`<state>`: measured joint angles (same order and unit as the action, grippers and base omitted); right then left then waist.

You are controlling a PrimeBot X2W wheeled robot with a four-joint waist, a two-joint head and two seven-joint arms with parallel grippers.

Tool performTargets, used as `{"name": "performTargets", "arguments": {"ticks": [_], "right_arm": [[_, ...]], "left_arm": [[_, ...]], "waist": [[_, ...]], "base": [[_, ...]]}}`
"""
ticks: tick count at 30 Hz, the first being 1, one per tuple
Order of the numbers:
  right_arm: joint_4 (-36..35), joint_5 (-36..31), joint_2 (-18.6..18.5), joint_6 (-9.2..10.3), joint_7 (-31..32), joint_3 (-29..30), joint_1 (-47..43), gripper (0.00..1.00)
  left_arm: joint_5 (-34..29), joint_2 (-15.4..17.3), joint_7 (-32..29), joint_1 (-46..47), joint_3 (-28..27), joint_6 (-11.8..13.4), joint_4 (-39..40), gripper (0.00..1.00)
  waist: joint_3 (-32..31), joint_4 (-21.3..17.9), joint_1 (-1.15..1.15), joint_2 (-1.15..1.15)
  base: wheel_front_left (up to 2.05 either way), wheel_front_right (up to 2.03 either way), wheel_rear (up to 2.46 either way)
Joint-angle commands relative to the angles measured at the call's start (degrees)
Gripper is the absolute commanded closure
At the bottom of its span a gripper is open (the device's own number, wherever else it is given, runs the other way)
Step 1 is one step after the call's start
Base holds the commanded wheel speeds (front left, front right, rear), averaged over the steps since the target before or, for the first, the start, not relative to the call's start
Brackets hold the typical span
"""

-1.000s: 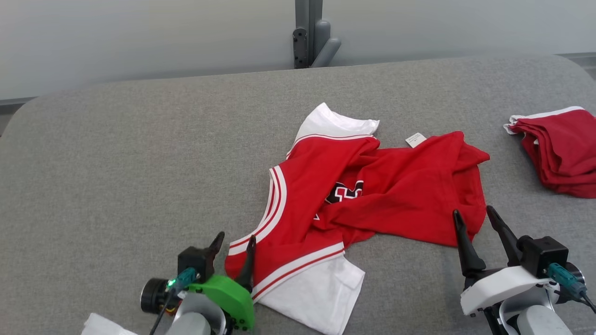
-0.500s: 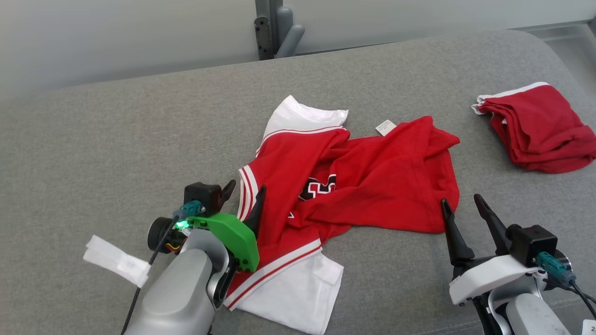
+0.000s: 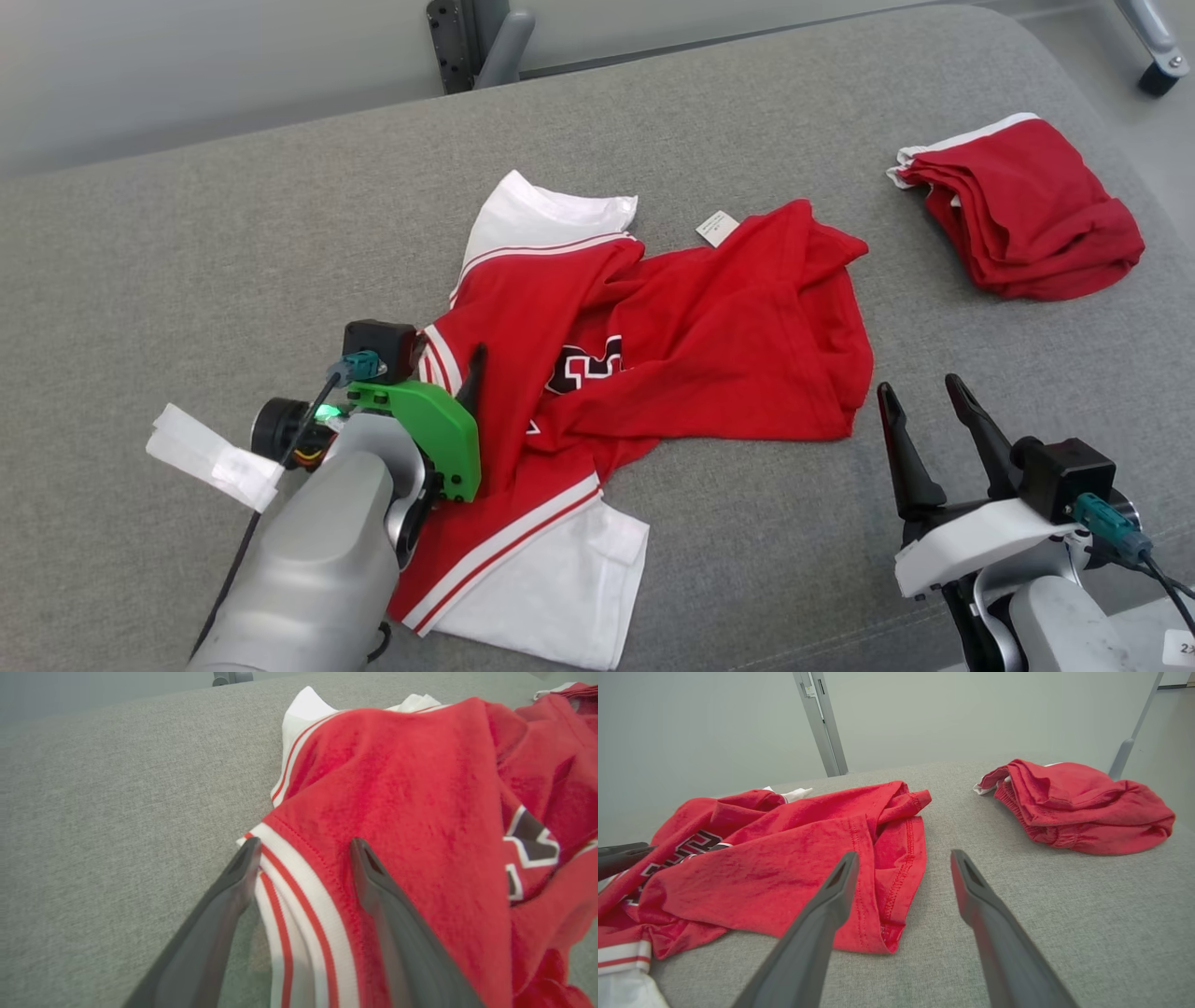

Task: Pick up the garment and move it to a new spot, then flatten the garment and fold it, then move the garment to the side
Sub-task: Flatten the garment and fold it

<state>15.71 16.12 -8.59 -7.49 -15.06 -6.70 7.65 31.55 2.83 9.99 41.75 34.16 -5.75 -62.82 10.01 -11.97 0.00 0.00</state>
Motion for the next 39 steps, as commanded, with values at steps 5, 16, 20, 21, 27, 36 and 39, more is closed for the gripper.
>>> {"name": "performTargets", "arguments": {"ticks": [5,16,20,21,27,36,39], "right_arm": [[-0.30,0.31,0.05,0.00,-0.16,-0.12,0.93,0.00],[-3.49,0.88,-0.12,0.00,-0.16,-2.28,0.68,0.00],[-5.63,0.53,-0.59,0.00,-0.16,-5.31,0.03,0.00],[-5.91,0.39,-0.73,0.00,-0.16,-6.19,-0.13,0.00],[-6.32,0.18,-1.01,0.00,-0.17,-8.81,0.38,0.00],[-5.66,1.01,-0.73,0.00,-0.17,-11.38,0.10,0.00],[-5.35,0.41,-1.30,0.00,-0.17,-11.57,-0.92,0.00]], "left_arm": [[-2.40,1.13,1.31,2.90,1.68,0.88,-4.09,1.00],[-4.33,7.56,5.24,8.85,0.66,2.84,-2.85,1.00],[-5.56,11.45,5.24,12.21,0.18,2.97,-1.57,1.00],[-5.59,12.42,5.21,12.96,-0.01,2.99,-1.23,1.00],[-7.19,16.78,5.22,16.53,-1.41,4.64,1.69,1.00],[-6.15,19.17,5.17,11.89,-6.86,6.21,7.56,0.00],[-7.08,19.50,5.17,7.62,-9.76,7.89,14.71,0.00]], "waist": [[1.24,-0.84,0.00,0.00],[2.97,0.10,0.00,0.00],[3.89,-0.12,0.00,0.00],[4.14,-0.27,0.00,0.00],[5.61,-1.25,0.00,0.00],[5.78,-1.27,0.00,0.00],[5.16,0.01,0.00,0.00]], "base": [[0.00,0.00,0.00],[0.00,0.00,0.00],[0.00,0.00,0.00],[0.00,0.00,0.00],[0.00,0.00,0.00],[0.00,0.00,0.00],[0.00,0.00,0.00]]}}
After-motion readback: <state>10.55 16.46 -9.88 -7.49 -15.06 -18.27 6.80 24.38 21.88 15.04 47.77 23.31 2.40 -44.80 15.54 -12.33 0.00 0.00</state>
